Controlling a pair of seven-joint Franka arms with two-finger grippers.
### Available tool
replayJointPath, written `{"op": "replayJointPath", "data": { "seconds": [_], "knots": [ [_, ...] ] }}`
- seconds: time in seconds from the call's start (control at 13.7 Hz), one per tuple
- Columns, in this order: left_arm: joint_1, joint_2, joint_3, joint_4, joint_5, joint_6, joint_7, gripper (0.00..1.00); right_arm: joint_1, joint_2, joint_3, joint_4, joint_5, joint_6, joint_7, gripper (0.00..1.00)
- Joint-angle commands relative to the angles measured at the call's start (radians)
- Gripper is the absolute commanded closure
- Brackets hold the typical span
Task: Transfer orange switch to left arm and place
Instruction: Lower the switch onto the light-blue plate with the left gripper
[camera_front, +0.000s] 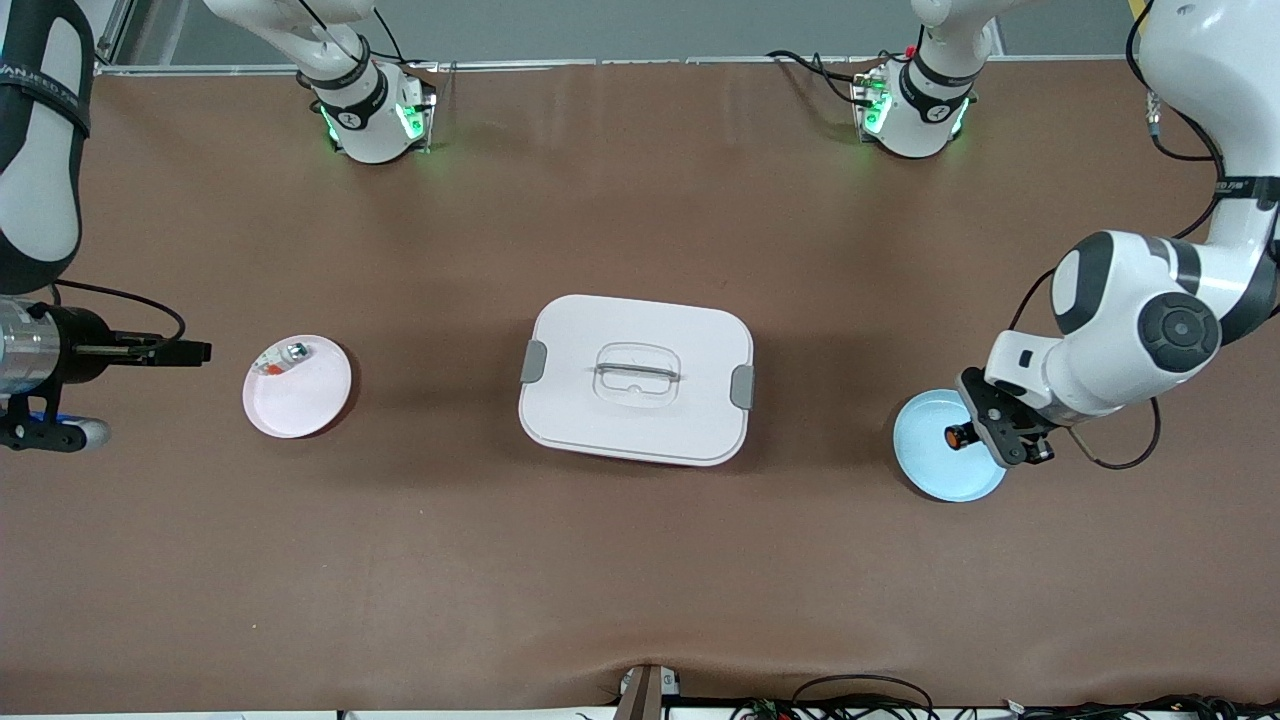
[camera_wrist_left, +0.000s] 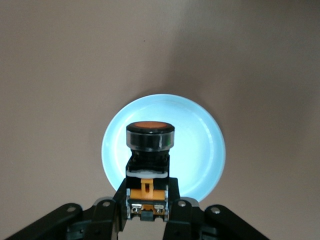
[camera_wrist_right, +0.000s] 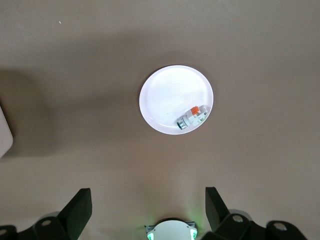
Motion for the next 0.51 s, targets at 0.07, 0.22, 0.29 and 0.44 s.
{"op": "replayJointPath", "data": {
  "seconds": [0.07,0.22,0.29,0.44],
  "knots": [
    [0.059,0.051,-0.011,-0.069,0.035,0.181,0.164,1.0,-0.033,-0.007,0.019,-0.004,-0.022,0.008,-0.041,0.0],
    [0.076,0.103,-0.011,-0.076,0.036,0.251,0.25,1.0,-0.033,-0.011,0.019,-0.002,-0.024,0.016,-0.037,0.0],
    [0.082,0.124,-0.011,-0.077,0.035,0.283,0.294,1.0,-0.03,-0.011,0.019,0.001,-0.024,0.021,-0.038,0.0],
    [0.091,0.154,-0.011,-0.079,0.042,0.309,0.337,1.0,-0.028,-0.014,0.018,0.005,-0.025,0.041,-0.043,0.0]
  ]
}}
